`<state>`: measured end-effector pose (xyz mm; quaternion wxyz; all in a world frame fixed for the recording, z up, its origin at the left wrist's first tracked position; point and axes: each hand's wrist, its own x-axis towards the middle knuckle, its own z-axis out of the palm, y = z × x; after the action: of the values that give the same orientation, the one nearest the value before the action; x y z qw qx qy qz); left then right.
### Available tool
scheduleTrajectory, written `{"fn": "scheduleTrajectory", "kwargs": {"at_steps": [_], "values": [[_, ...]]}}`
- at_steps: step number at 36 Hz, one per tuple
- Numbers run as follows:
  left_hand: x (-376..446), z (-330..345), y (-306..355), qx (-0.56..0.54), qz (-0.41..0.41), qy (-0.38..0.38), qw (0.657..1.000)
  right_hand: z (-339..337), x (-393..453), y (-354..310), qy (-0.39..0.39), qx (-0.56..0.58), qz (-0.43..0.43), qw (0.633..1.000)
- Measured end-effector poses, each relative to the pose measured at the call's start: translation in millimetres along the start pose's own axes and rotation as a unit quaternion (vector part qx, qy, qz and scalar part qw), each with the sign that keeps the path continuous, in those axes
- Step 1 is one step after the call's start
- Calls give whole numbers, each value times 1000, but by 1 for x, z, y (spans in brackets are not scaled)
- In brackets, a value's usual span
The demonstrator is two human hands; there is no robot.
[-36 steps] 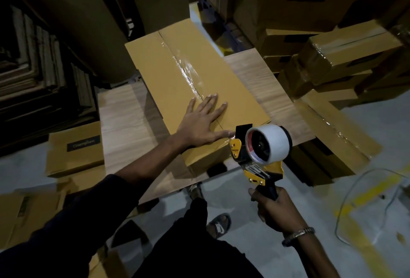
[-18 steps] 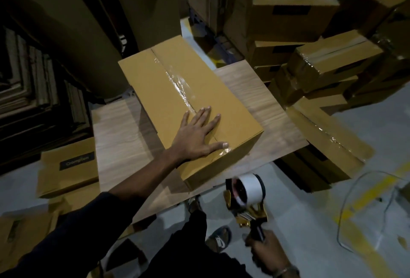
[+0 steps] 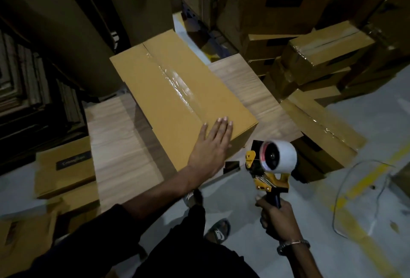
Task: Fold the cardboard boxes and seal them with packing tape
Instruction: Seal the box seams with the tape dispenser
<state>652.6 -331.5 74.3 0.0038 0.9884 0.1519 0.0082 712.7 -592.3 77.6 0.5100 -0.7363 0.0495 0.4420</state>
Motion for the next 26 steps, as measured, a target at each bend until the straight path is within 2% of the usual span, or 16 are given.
{"fn": "scheduleTrajectory", "kwargs": {"at_steps": [5, 8, 11, 13, 15, 17, 19, 22, 24, 26], "values": [[-3, -3, 4, 3, 56, 1, 998, 0, -4, -30, -1, 26, -40, 999], [-12, -8, 0, -42, 67, -16, 997, 2, -4, -59, 31, 14, -82, 996], [-34, -14, 0, -142, -56, 7, 988, 3, 6, -92, 57, -9, -124, 991], [-48, -18, -7, -159, -159, 55, 973, 6, 16, -114, 61, -36, -155, 985], [-58, -23, -16, -179, -276, 81, 941, 12, 30, -137, 62, -43, -184, 980], [-65, -28, -18, -248, -381, 80, 887, 21, 46, -158, 54, -60, -201, 976], [-71, -32, -10, -346, -444, 72, 823, 30, 64, -175, 37, -90, -226, 969], [-74, -35, -2, -484, -469, 92, 733, 44, 90, -187, 16, -115, -237, 965], [-73, -33, -6, -517, -468, 101, 710, 52, 101, -186, 9, -118, -231, 966], [-73, -30, -11, -525, -469, 96, 704, 57, 105, -180, 16, -130, -227, 965]]}}
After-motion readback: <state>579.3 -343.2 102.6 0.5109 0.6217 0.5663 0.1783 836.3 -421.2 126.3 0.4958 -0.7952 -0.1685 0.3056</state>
